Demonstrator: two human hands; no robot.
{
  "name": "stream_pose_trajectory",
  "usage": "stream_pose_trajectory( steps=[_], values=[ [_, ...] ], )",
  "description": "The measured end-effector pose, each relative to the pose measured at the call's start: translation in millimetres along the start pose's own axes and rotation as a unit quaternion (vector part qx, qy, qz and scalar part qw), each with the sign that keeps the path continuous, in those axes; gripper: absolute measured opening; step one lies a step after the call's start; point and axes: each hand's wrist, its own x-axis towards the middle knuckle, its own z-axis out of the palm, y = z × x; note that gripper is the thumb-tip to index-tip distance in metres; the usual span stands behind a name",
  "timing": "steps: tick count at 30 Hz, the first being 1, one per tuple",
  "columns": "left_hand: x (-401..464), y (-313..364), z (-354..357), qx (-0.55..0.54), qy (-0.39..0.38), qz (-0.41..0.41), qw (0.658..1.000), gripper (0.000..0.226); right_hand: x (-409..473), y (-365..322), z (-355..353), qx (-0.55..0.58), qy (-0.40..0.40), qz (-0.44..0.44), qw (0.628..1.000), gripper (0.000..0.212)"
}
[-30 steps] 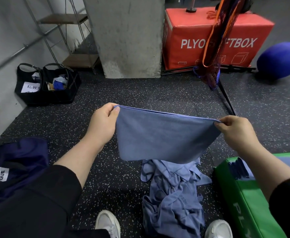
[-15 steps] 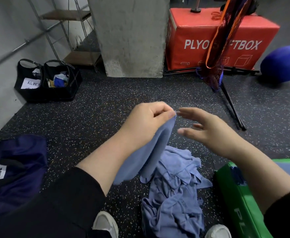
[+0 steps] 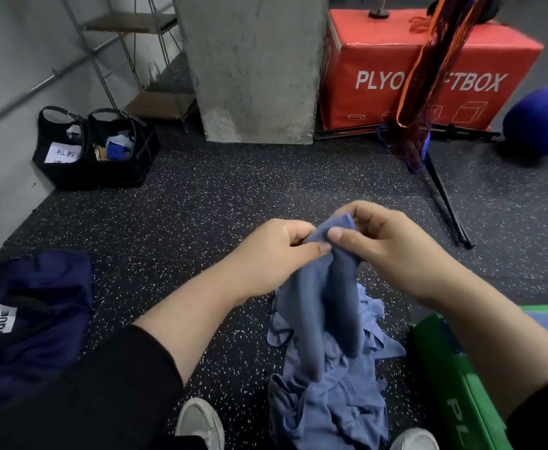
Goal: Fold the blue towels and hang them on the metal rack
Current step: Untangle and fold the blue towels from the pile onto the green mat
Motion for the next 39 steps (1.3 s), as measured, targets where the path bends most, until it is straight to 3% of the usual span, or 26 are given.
stream_pose_trajectory(
  steps=[2, 4, 6, 9, 16, 19, 24, 28, 39],
  values=[
    [1, 2, 4, 0.004, 0.010, 0.000, 1.000, 0.024, -1, 1, -3, -0.084, -0.009, 0.003, 0.996, 0.008],
    [3, 4, 4, -0.009, 0.004, -0.012, 1.000, 0.021, 0, 4, -7, -0.132, 0.031, 0.006, 0.991, 0.021],
    [4, 2, 3, 0.015, -0.019, -0.039, 0.999, 0.025, 0, 5, -11, -0.133, 0.079, 0.007, 0.988, 0.028],
    [3, -9, 1, 0.121, -0.046, -0.092, 0.987, 0.037, -5, 8, -27, -0.137, 0.151, 0.011, 0.979, 0.015],
    [-2, -36, -21, 0.257, -0.018, -0.150, 0.955, 0.042, -17, 25, -54, -0.155, 0.228, 0.062, 0.959, 0.014],
    [-5, -39, -33, 0.279, 0.035, -0.156, 0.947, 0.037, -22, 31, -60, -0.174, 0.242, 0.085, 0.951, 0.015],
    [-7, -38, -48, 0.194, 0.180, -0.116, 0.957, 0.042, -24, 29, -66, -0.212, 0.265, 0.116, 0.934, 0.013],
    [-7, -33, -51, 0.061, 0.273, -0.053, 0.959, 0.043, -24, 28, -69, -0.165, 0.288, 0.136, 0.934, 0.016],
    [4, -45, -42, -0.078, 0.303, -0.107, 0.944, 0.052, -24, 20, -62, -0.051, 0.244, 0.188, 0.950, 0.026]
  ],
)
